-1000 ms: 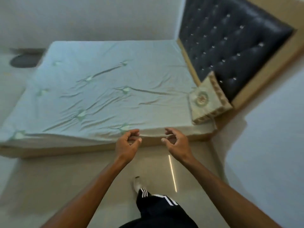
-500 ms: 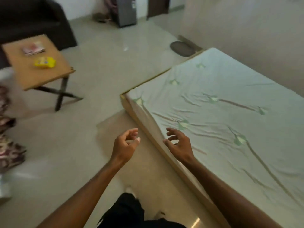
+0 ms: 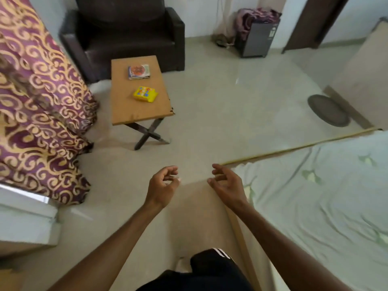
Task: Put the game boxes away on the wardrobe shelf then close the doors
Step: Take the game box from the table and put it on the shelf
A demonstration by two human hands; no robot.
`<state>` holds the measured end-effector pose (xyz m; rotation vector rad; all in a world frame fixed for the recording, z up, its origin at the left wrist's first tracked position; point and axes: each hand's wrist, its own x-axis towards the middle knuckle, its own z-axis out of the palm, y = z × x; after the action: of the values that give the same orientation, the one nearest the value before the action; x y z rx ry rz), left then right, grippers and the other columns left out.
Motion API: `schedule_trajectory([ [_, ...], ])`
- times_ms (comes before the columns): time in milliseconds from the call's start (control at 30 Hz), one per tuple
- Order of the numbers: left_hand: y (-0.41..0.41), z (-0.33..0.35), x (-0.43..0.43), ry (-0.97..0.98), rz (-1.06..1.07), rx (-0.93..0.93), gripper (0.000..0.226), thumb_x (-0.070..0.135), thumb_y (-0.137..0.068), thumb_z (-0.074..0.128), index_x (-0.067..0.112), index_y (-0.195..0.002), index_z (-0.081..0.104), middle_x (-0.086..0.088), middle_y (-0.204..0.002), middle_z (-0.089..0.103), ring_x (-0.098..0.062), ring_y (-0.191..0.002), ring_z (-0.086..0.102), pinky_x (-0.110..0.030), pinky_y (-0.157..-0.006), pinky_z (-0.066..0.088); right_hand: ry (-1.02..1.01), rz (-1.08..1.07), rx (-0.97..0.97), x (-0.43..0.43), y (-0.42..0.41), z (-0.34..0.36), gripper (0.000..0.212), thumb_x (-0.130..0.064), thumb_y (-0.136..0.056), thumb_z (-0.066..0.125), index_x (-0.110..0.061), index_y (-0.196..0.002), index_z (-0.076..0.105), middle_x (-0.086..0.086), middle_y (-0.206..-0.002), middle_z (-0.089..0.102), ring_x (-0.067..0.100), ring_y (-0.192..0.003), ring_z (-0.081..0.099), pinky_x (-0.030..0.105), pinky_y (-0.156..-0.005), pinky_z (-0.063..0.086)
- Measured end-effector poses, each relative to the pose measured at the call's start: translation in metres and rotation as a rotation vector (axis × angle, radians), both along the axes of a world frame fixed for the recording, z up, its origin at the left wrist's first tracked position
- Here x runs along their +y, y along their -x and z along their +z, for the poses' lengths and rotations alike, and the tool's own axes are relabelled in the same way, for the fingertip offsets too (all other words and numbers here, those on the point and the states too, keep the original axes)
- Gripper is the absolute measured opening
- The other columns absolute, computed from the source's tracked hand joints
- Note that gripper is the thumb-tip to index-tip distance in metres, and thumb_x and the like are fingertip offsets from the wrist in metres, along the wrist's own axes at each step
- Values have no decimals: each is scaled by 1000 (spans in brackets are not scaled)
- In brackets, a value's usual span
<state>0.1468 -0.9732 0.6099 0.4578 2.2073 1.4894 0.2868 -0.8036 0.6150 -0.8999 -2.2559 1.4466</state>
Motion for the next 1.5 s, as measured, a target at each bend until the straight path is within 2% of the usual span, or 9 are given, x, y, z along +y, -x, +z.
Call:
schedule_trajectory([
  [333,229,-15,132,14,174,-7,30,14,-85,66,19,-115,66,8,-107,68,-2,-90,64,-14,-74,48,28,170,-9,160,259,-13,45,-27,-81,73,-27,-124,61,-10,-106,66,0,-86,66,18,-74,55],
  [467,312,-11,184,-9,271,-14,30,11,-85,66,22,-112,66,10,-105,69,-3,-91,64,-9,-70,47,1,291,-39,220,367,-10,46,-26,-80,75,-23,-124,61,-8,-105,66,1,-85,66,15,-72,53],
  [633,412,-15,229,-59,391,-44,31,20,-80,67,20,-110,69,8,-103,71,-7,-92,65,-22,-80,51,-25,405,-47,275,497,-1,45,-23,-79,76,-22,-122,63,-7,-103,67,-1,-80,65,6,-69,48],
  [767,524,-34,264,-62,487,-49,32,8,-83,67,15,-114,68,5,-105,70,2,-83,64,-14,-73,51,-44,484,-75,314,628,-11,45,-20,-79,76,-21,-121,62,-3,-102,67,-1,-77,64,7,-64,48],
  [1000,714,-50,314,6,488,-19,35,24,-69,62,17,-103,69,4,-97,71,7,-73,63,-6,-65,45,-74,546,-117,362,827,-22,46,-22,-77,77,-21,-121,63,-5,-99,66,8,-78,67,8,-69,48],
  [1167,833,-55,344,72,462,-32,27,9,-81,66,19,-106,67,4,-95,68,11,-74,61,-7,-68,47,-39,537,-186,396,947,-28,45,-22,-79,75,-19,-122,63,-2,-99,67,13,-80,67,22,-74,53],
  [1267,905,-77,365,131,471,-66,32,5,-83,67,14,-114,66,3,-98,67,5,-78,63,-17,-74,51,-17,547,-260,420,1027,-53,45,-21,-78,75,-18,-121,63,-2,-98,67,14,-79,67,22,-73,52],
  [1400,992,-120,392,192,530,-161,35,10,-83,68,16,-118,64,2,-103,65,-6,-88,65,-11,-68,46,2,616,-358,441,1124,-105,46,-21,-76,77,-17,-120,64,-2,-97,66,15,-78,64,24,-75,48],
  [1500,1056,-168,411,288,569,-286,42,14,-81,70,13,-122,62,-4,-113,66,-20,-98,65,-24,-80,47,-6,727,-491,454,1192,-163,54,-22,-76,77,-15,-127,59,5,-111,64,15,-90,60,29,-85,50],
])
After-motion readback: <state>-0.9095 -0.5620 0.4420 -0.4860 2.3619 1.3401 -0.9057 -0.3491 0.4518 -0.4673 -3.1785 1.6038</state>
